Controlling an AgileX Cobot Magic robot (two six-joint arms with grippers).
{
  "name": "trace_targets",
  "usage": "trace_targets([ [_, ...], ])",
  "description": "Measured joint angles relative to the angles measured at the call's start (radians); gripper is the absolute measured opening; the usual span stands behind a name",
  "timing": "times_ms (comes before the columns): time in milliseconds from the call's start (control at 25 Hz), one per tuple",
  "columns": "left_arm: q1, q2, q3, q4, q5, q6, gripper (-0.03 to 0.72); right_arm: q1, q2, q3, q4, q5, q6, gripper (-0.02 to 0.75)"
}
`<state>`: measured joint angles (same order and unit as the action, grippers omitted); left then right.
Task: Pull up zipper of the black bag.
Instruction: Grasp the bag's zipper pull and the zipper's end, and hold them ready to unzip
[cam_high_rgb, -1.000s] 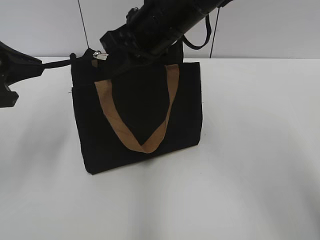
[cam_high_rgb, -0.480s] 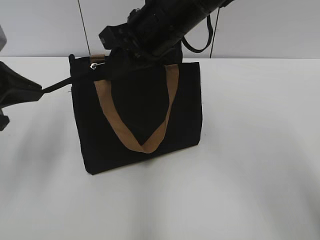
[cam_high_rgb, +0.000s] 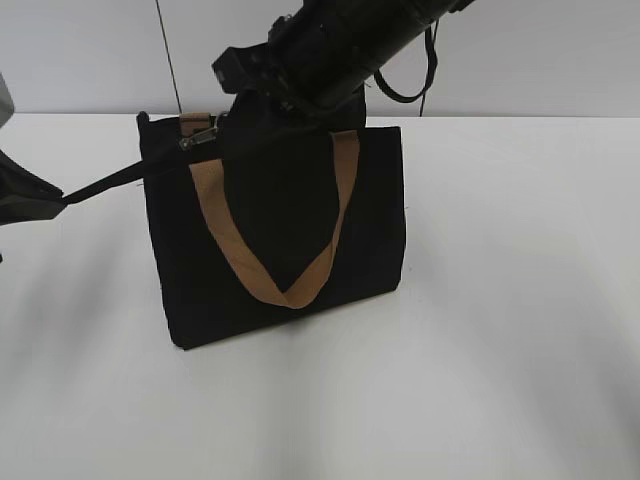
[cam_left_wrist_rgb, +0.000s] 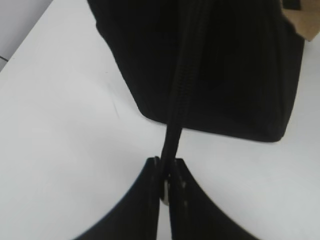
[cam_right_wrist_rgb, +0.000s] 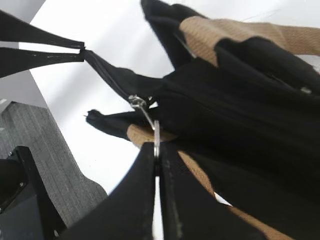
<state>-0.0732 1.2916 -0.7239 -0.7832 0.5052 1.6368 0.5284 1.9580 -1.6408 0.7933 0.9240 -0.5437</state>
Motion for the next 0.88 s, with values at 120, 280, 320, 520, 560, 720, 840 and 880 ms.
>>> trace_targets([
  [120, 0.000, 0.001, 0.000, -0.001, -0.019, 0.000, 0.017, -0.032, 0.000, 0.000, 0.020, 0.000, 0.000, -0.015],
  [280, 0.000, 0.001, 0.000, -0.006, -0.026, -0.001, 0.017, -0.070, 0.000, 0.000, 0.069, 0.005, -0.001, -0.015],
  [320, 0.000, 0.001, 0.000, -0.005, -0.029, -0.001, 0.017, -0.077, 0.000, 0.000, 0.073, 0.006, -0.001, -0.015],
  [520, 0.002, 0.001, 0.000, 0.004, -0.043, -0.002, 0.017, -0.119, -0.001, 0.000, 0.075, 0.023, -0.001, -0.015],
  [560, 0.002, 0.001, 0.000, 0.004, -0.045, -0.002, 0.017, -0.124, -0.001, 0.000, 0.075, 0.030, -0.001, -0.015],
  [720, 0.002, 0.001, 0.000, 0.004, -0.053, -0.002, 0.017, -0.150, -0.003, 0.000, 0.075, 0.054, -0.002, -0.015],
  [840, 0.002, 0.001, 0.000, 0.004, -0.055, -0.003, 0.017, -0.189, -0.018, 0.000, 0.073, 0.062, -0.003, -0.015],
  [880, 0.002, 0.001, 0.000, 0.003, -0.055, -0.003, 0.017, -0.207, -0.023, 0.000, 0.072, 0.066, -0.004, -0.015],
])
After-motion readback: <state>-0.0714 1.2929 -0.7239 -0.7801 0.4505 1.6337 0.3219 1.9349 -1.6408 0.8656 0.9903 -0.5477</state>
